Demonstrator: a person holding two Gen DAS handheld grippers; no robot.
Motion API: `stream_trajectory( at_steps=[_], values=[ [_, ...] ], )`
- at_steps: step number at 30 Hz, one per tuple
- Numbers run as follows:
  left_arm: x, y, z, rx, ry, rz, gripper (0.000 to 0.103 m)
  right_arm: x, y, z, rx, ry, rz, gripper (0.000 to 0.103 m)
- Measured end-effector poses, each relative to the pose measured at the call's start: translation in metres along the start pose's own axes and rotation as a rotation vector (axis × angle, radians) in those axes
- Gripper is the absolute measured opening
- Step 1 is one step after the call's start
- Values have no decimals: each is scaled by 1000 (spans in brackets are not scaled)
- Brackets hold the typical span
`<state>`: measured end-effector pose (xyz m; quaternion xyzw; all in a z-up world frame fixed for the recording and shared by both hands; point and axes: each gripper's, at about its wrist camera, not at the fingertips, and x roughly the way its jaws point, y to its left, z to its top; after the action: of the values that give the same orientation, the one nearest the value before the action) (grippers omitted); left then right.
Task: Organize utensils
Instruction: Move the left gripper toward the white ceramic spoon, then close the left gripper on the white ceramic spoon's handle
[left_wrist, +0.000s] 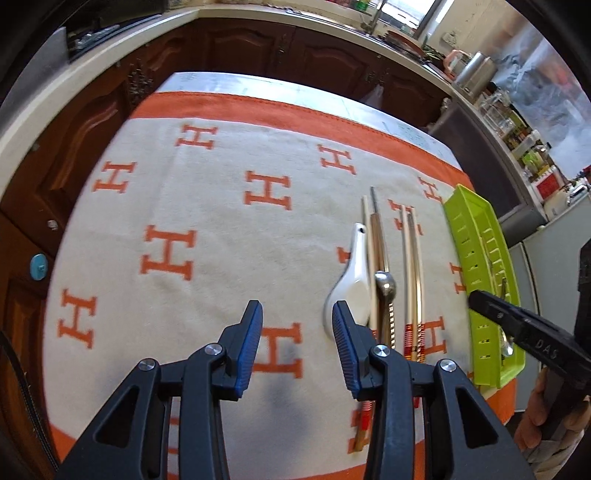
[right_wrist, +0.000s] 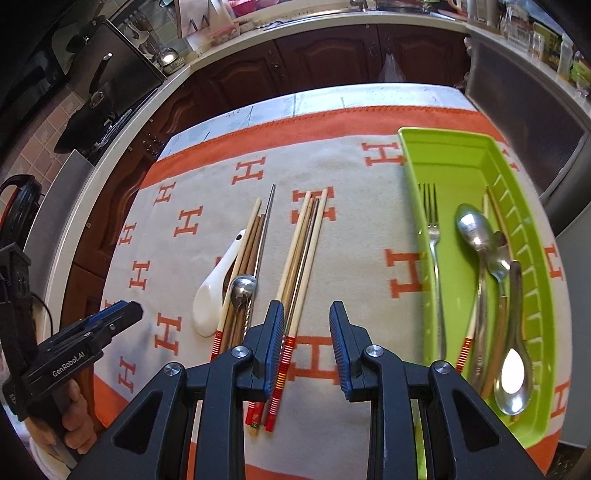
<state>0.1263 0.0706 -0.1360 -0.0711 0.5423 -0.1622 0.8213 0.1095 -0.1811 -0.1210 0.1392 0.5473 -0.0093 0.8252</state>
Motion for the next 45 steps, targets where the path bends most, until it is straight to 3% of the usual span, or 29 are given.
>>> stream_trajectory(
  at_steps=[2, 7, 20, 30, 35, 41, 43, 45],
  values=[
    [11, -4, 4, 7, 20, -37, 38, 7, -2, 0, 6, 14, 5, 26],
    [33, -10, 9, 38, 52, -100, 51, 20, -9, -1, 14, 45, -2, 26],
    [64, -14, 16, 132, 67, -156, 52, 28, -11, -7, 14, 69, -4, 26],
    [67, -4, 20, 184, 46, -276, 51, 35, -16, -13, 25, 84, -3, 26],
    [69, -16, 18, 266, 64, -322, 50, 42, -23, -19, 37, 101, 3, 26],
    [72, -43, 8, 436, 53, -263, 48, 44, -23, -19, 33, 99, 11, 26],
    [72, -50, 7, 475, 55, -233, 39, 44, -23, -19, 36, 97, 15, 26],
    [72, -52, 8, 470, 65, -222, 37, 45, -23, -19, 39, 95, 17, 26]
  ],
)
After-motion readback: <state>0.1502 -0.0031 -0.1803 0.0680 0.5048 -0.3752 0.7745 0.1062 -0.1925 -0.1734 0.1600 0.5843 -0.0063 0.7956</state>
